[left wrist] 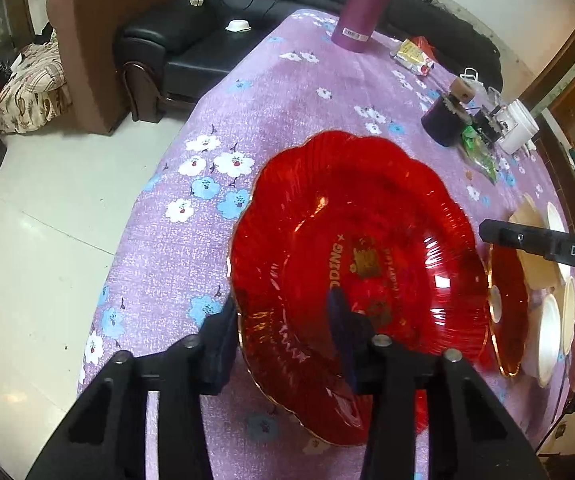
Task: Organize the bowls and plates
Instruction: 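Lift the red wedding plate with the left gripper and carry it aside, then lower the red wedding plate onto the table and open the left gripper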
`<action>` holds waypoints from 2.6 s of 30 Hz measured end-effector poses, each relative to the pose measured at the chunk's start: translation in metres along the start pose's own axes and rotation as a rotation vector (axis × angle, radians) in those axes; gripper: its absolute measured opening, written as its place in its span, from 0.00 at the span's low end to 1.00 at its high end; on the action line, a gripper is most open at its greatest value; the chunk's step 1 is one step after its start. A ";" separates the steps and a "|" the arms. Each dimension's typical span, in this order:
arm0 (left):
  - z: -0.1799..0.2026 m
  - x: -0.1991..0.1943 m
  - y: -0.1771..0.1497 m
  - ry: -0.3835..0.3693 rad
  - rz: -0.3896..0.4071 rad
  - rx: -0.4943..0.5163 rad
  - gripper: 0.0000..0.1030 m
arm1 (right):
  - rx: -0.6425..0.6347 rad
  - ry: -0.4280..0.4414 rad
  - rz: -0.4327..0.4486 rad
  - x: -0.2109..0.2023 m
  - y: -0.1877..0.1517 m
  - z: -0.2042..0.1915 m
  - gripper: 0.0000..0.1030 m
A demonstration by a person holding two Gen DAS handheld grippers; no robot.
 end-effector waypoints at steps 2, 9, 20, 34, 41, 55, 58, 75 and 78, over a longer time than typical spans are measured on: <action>-0.003 0.003 0.001 0.004 -0.002 0.001 0.30 | -0.015 -0.032 -0.011 0.006 0.001 0.002 0.21; -0.009 0.009 0.000 0.066 0.006 0.028 0.16 | -0.049 -0.054 -0.033 0.023 -0.004 -0.006 0.08; -0.020 -0.011 -0.019 0.097 -0.005 0.029 0.16 | 0.004 -0.027 -0.020 0.005 -0.020 -0.023 0.08; -0.025 -0.046 -0.076 0.102 -0.013 0.030 0.23 | -0.027 0.022 -0.055 -0.005 -0.072 -0.055 0.08; -0.025 -0.054 -0.110 0.105 -0.028 0.026 0.23 | -0.034 0.039 -0.082 -0.006 -0.109 -0.061 0.08; -0.027 -0.052 -0.132 0.126 -0.032 0.010 0.32 | -0.031 0.054 -0.091 -0.001 -0.138 -0.064 0.11; -0.024 -0.057 -0.132 0.129 -0.018 0.021 0.34 | -0.025 0.058 -0.073 -0.006 -0.139 -0.063 0.11; 0.063 -0.089 -0.096 0.047 0.056 0.185 0.40 | 0.222 0.098 0.018 -0.050 -0.195 0.028 0.11; 0.103 -0.071 -0.080 -0.027 0.023 0.228 0.41 | 0.235 0.093 0.030 -0.059 -0.202 0.038 0.11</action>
Point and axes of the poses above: each gripper's, at about its wrist camera, not at the fingertips, and x roughly the way its jaws point, z to its right, y to its top, the point moved 7 cm from there along x, roughly the way its jaws point, and after that the axes turned 6 degrees about -y, right-handed, at the moved point
